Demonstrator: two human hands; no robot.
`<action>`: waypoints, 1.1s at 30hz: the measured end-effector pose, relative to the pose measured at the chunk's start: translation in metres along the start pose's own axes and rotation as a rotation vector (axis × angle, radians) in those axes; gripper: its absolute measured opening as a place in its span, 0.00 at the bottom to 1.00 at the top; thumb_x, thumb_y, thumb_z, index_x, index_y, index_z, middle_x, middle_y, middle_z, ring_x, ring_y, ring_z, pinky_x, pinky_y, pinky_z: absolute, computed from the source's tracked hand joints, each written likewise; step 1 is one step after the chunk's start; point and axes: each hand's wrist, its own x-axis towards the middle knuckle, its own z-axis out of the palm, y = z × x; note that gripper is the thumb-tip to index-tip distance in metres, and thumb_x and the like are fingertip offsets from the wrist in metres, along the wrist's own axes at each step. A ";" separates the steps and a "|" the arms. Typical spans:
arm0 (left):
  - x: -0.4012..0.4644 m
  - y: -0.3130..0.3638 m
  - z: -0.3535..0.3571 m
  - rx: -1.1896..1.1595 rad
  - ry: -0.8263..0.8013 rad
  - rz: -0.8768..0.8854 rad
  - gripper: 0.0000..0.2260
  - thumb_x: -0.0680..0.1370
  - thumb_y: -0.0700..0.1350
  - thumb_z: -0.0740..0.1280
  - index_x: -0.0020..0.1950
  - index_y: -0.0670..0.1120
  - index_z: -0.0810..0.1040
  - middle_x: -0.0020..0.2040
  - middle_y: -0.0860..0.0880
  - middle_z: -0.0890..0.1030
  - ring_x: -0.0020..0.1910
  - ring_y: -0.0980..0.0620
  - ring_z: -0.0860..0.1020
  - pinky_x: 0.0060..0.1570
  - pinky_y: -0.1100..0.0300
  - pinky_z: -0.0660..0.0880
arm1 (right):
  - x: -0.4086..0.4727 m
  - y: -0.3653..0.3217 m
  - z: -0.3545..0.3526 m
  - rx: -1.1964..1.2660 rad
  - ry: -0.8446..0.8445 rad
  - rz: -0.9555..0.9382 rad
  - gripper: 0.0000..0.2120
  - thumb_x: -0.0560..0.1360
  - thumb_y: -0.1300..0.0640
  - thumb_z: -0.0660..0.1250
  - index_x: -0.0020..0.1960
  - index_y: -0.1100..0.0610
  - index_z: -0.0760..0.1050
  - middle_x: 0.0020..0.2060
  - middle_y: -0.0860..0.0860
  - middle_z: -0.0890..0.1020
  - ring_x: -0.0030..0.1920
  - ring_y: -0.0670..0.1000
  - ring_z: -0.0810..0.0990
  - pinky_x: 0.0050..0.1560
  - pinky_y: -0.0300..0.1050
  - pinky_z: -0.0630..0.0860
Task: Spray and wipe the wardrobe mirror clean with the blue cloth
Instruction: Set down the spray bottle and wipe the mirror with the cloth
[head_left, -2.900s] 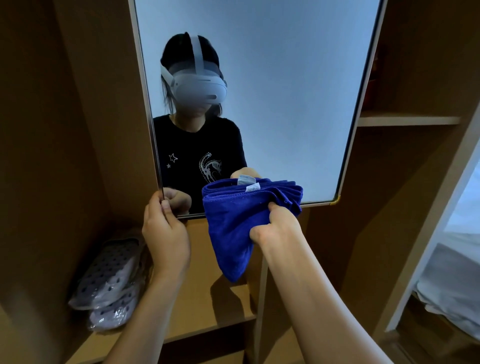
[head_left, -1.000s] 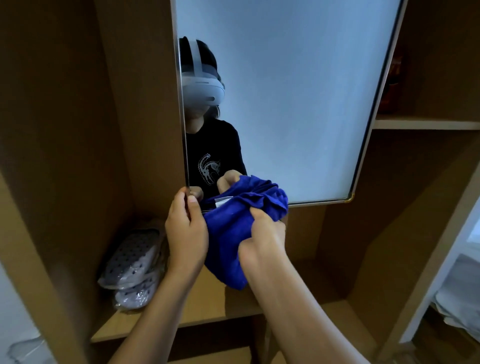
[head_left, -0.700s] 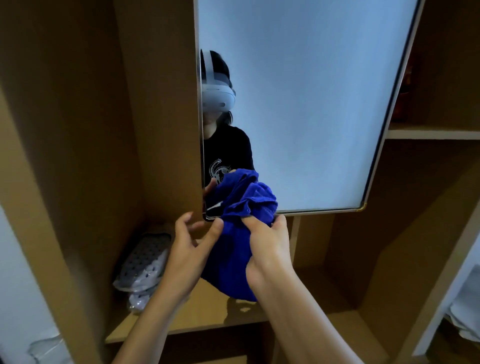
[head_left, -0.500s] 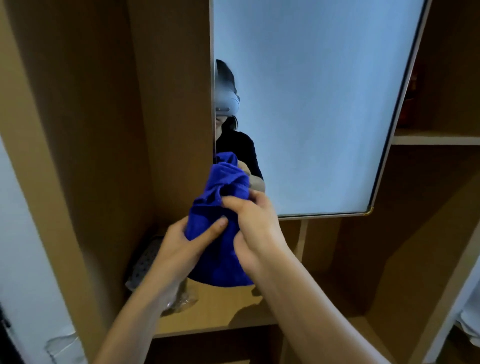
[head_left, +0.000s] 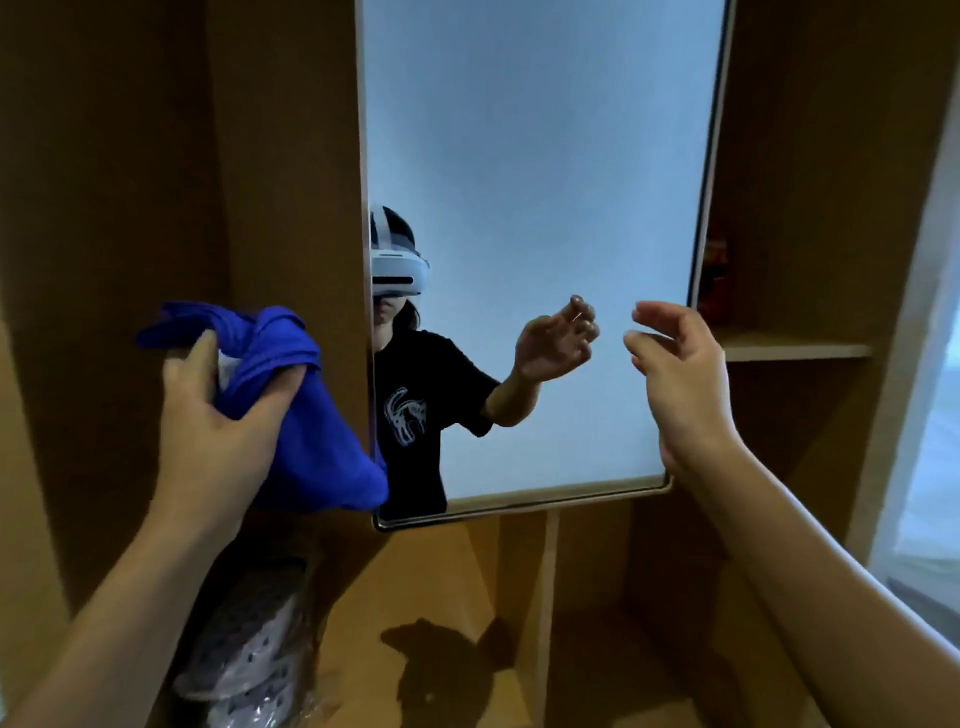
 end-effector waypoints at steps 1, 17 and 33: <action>0.000 0.003 0.006 0.048 -0.026 0.016 0.18 0.77 0.46 0.69 0.42 0.69 0.67 0.48 0.65 0.67 0.41 0.80 0.67 0.52 0.67 0.65 | 0.007 0.006 -0.009 -0.024 0.029 -0.012 0.12 0.78 0.61 0.66 0.59 0.50 0.75 0.56 0.44 0.79 0.55 0.42 0.78 0.56 0.39 0.74; -0.044 -0.037 0.033 -0.119 -0.210 -0.299 0.19 0.70 0.53 0.66 0.60 0.63 0.72 0.53 0.61 0.77 0.54 0.59 0.75 0.57 0.54 0.68 | 0.086 0.066 -0.040 -0.061 0.092 0.098 0.17 0.83 0.56 0.58 0.71 0.54 0.70 0.65 0.51 0.77 0.66 0.50 0.75 0.68 0.48 0.72; -0.012 -0.007 0.079 -0.106 -0.016 -0.068 0.11 0.79 0.48 0.66 0.60 0.58 0.74 0.50 0.58 0.78 0.54 0.55 0.77 0.56 0.54 0.72 | 0.095 0.080 -0.043 0.187 0.071 0.011 0.17 0.81 0.64 0.62 0.69 0.58 0.73 0.62 0.49 0.79 0.61 0.44 0.77 0.65 0.38 0.72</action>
